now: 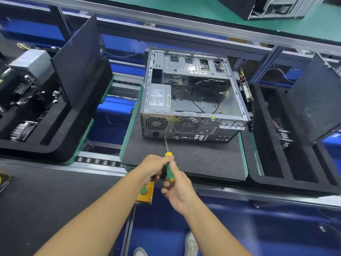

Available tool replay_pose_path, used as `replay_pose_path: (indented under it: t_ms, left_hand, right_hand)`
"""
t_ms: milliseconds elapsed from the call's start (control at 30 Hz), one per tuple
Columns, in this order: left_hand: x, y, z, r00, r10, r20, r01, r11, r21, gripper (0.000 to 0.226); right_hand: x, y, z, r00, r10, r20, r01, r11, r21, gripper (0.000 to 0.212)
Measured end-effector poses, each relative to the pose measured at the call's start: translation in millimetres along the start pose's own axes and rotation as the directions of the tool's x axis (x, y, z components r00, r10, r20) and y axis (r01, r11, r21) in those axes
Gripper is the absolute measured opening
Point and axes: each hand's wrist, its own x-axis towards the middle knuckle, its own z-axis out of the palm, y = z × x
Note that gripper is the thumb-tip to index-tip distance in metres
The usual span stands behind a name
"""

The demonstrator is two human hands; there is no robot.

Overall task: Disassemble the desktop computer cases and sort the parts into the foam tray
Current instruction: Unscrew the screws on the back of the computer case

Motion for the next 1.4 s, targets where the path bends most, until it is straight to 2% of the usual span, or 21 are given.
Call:
replay_pose_path:
  t_ms: [100,167,267,367,433,600,767,1000,1200,1267,1300,1367,1400]
  left_hand:
    - [-2,-2,2,0.999,-0.02,0.028,0.021,1.0,-0.017,0.033]
    - [-3,-2,2,0.999,-0.028,0.022,0.027,0.999,0.016,0.033]
    - [4,3,-7,0.982,0.08,-0.173,-0.048,0.982,0.183,0.04]
    - [19,14,-15,0.918,0.225,-0.327,-0.133,0.95,0.282,0.043]
    - [33,22,-14,0.9,0.241,-0.363,-0.143,0.951,0.275,0.036]
    - [59,37,2,0.878,0.155,-0.453,-0.089,0.983,0.164,0.035]
    - [70,40,11,0.835,0.152,-0.529,-0.081,0.985,0.155,0.031]
    - [75,38,14,0.848,0.081,-0.524,-0.072,0.997,0.036,0.016]
    - [72,36,11,0.859,0.08,-0.505,-0.123,0.991,-0.053,0.029]
    - [66,37,8,0.874,0.005,-0.486,-0.109,0.977,-0.186,0.03]
    - [61,36,7,0.894,-0.064,-0.443,-0.088,0.945,-0.314,0.029]
    - [49,33,7,0.957,-0.158,-0.244,-0.015,0.811,-0.585,0.025]
    - [43,30,7,0.977,-0.161,-0.14,0.028,0.749,-0.662,0.025]
  right_hand:
    - [-2,1,-3,0.99,0.104,0.091,-0.117,0.982,0.149,0.048]
    - [-2,2,-3,0.994,0.084,0.074,-0.095,0.983,0.16,0.039]
    - [4,4,-3,0.999,-0.015,-0.029,0.018,0.993,0.12,0.024]
    - [9,4,-8,0.996,-0.06,-0.067,0.065,0.995,0.07,0.027]
    - [10,4,-11,0.995,-0.073,-0.06,0.075,0.997,0.028,0.029]
    - [15,4,-17,0.985,-0.153,-0.083,0.144,0.984,-0.108,0.033]
    - [17,2,-22,0.983,-0.172,-0.071,0.153,0.964,-0.216,0.034]
    - [20,2,-32,0.986,-0.165,-0.031,0.149,0.943,-0.296,0.036]
    - [14,0,-48,0.981,-0.187,0.043,0.188,0.894,-0.408,0.026]
    - [8,-6,-58,0.978,-0.193,0.074,0.207,0.902,-0.379,0.023]
    - [4,-10,-63,0.976,-0.197,0.088,0.215,0.922,-0.322,0.024]
    - [0,-21,-75,0.973,-0.199,0.119,0.215,0.967,-0.14,0.027]
    - [-3,-29,-81,0.969,-0.202,0.142,0.21,0.977,-0.041,0.027]
